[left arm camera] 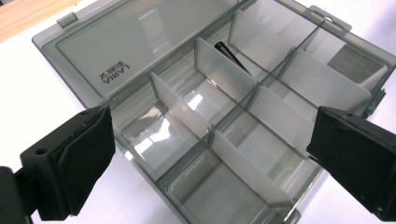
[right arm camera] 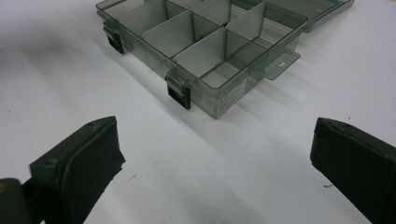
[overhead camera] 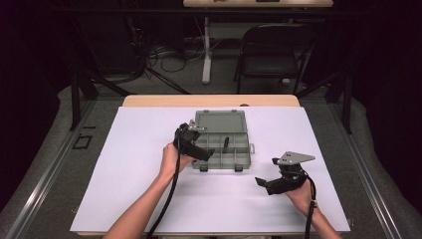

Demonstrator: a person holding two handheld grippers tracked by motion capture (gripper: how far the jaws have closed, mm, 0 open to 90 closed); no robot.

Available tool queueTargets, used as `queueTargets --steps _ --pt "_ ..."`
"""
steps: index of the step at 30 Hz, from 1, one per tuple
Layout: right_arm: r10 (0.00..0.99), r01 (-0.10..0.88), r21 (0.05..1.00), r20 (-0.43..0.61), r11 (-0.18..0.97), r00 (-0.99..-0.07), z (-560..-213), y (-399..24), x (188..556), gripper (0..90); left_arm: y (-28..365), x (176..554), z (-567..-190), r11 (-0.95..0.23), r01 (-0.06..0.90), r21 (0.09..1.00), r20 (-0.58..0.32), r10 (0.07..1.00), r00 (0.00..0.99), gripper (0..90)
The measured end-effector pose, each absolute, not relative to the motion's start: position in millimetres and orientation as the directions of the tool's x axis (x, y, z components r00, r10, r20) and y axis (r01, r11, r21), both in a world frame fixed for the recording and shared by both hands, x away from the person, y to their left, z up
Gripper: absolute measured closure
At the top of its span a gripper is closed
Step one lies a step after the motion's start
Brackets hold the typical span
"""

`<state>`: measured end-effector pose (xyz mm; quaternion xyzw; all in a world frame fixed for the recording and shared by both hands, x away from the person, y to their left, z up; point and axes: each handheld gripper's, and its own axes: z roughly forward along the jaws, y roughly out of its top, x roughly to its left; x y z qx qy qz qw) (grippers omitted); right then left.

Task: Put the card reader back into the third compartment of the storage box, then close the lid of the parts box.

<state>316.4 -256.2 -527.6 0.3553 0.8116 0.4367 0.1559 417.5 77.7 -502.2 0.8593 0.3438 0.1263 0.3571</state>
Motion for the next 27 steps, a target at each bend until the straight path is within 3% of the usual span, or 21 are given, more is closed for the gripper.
queueTargets --steps 27 --pt "0.708 0.434 0.821 0.052 0.372 -0.705 -528.4 -256.0 316.2 1.0 93.1 418.1 -511.0 -0.509 0.512 0.692 -0.031 0.687 0.726 0.0"
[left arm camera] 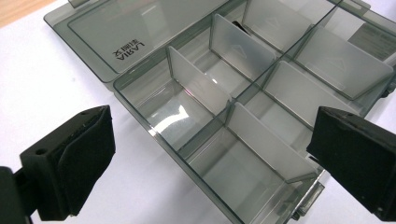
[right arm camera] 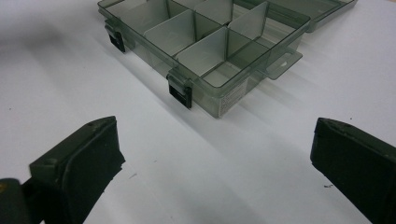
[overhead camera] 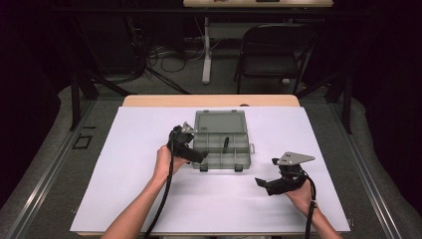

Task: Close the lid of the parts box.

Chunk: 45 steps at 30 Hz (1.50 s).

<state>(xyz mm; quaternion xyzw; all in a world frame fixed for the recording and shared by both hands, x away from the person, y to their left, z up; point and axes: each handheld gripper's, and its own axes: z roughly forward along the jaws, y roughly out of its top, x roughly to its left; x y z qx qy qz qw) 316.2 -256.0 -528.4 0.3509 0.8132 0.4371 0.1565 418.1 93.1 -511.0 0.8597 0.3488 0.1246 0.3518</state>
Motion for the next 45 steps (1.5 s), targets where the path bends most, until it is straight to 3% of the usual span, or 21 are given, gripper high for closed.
queueTargets --steps 15,27,45 --pt "0.702 0.429 0.824 0.055 0.37 -0.71 -527.8 -256.0 315.9 1.1 83.5 423.2 -521.9 -0.536 0.516 0.668 -0.015 0.683 0.73 0.6" --pt "0.696 0.429 0.822 0.057 0.374 -0.716 -528.7 -252.7 316.7 1.0 76.7 420.2 -523.4 -0.551 0.489 0.676 0.013 0.672 0.741 22.1" --pt "0.694 0.422 0.822 0.047 0.381 -0.718 -527.9 -252.6 320.6 1.1 59.4 426.5 -528.1 -0.576 0.473 0.667 0.038 0.661 0.75 43.4"
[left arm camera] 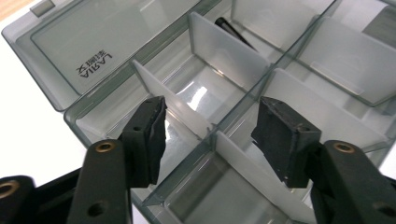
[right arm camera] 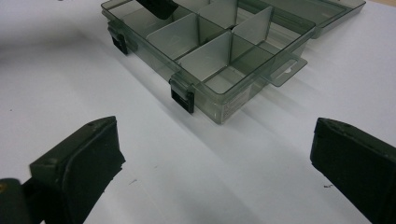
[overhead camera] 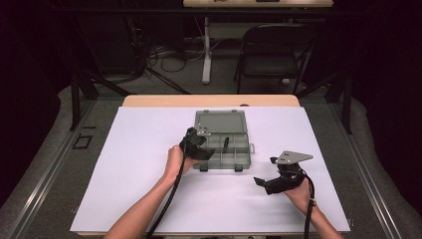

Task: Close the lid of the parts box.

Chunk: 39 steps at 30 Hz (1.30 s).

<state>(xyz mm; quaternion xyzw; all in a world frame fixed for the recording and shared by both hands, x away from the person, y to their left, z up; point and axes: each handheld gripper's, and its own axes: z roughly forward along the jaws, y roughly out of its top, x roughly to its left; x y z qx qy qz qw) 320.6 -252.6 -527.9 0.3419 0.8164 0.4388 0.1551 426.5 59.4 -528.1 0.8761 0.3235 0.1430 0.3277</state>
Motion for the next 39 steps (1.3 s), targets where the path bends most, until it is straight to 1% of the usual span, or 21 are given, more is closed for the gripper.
queueTargets --steps 8,12,21,39 --pt "0.699 0.419 0.827 0.046 0.374 -0.714 -525.3 -252.5 325.9 1.2 59.0 429.2 -533.4 -0.571 0.499 0.652 0.003 0.66 0.752 50.4" --pt "0.702 0.418 0.831 0.047 0.367 -0.711 -523.8 -252.0 330.8 1.2 59.3 429.4 -534.2 -0.568 0.503 0.651 -0.003 0.662 0.75 52.2" --pt "0.713 0.429 0.833 0.059 0.351 -0.699 -516.1 -252.4 350.9 1.4 58.5 428.1 -534.2 -0.566 0.508 0.649 0.001 0.669 0.743 54.4" --pt "0.738 0.414 0.829 0.001 0.377 -0.674 -502.2 -245.4 412.9 2.0 58.8 428.4 -534.5 -0.564 0.509 0.65 -0.001 0.669 0.743 54.7"
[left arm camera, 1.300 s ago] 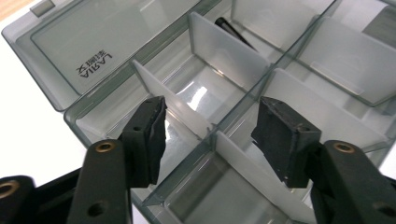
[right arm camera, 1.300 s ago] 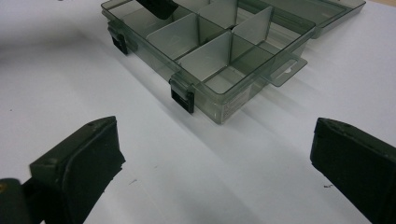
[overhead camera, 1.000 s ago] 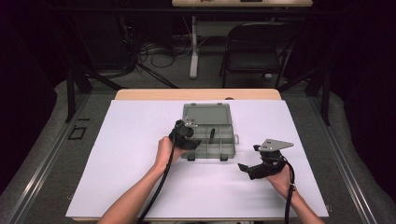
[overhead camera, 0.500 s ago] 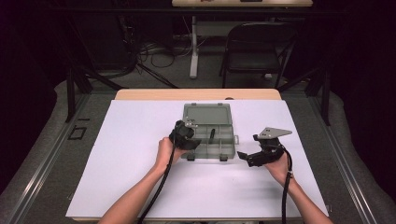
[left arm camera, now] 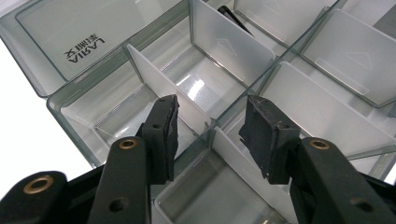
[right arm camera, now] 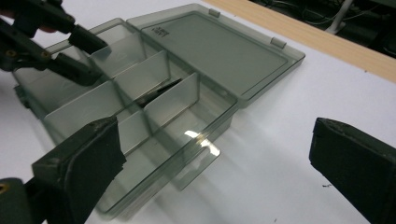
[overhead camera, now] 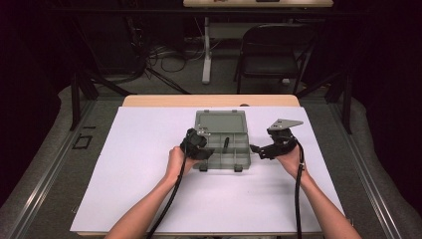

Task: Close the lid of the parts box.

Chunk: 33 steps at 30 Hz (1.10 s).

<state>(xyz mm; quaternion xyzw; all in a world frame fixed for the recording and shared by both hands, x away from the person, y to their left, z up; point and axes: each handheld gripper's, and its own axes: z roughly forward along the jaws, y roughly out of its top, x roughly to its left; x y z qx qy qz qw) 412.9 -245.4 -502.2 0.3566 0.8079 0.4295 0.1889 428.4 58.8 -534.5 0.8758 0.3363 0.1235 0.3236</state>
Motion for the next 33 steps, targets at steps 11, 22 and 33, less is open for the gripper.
queueTargets --steps 11,22,33 --pt "0.764 0.451 0.811 0.008 0.372 -0.645 -507.4 -239.5 449.0 17.0 58.6 428.4 -534.4 -0.564 0.511 0.649 -0.001 0.67 0.742 54.9" --pt "0.792 0.502 0.775 0.004 0.383 -0.61 -515.4 -229.5 476.2 76.7 58.8 428.5 -534.6 -0.564 0.51 0.65 -0.002 0.67 0.743 54.9" --pt "0.809 0.553 0.72 -0.02 0.42 -0.588 -534.1 -221.0 488.2 90.0 58.7 428.4 -534.8 -0.562 0.51 0.651 -0.003 0.67 0.742 55.0"
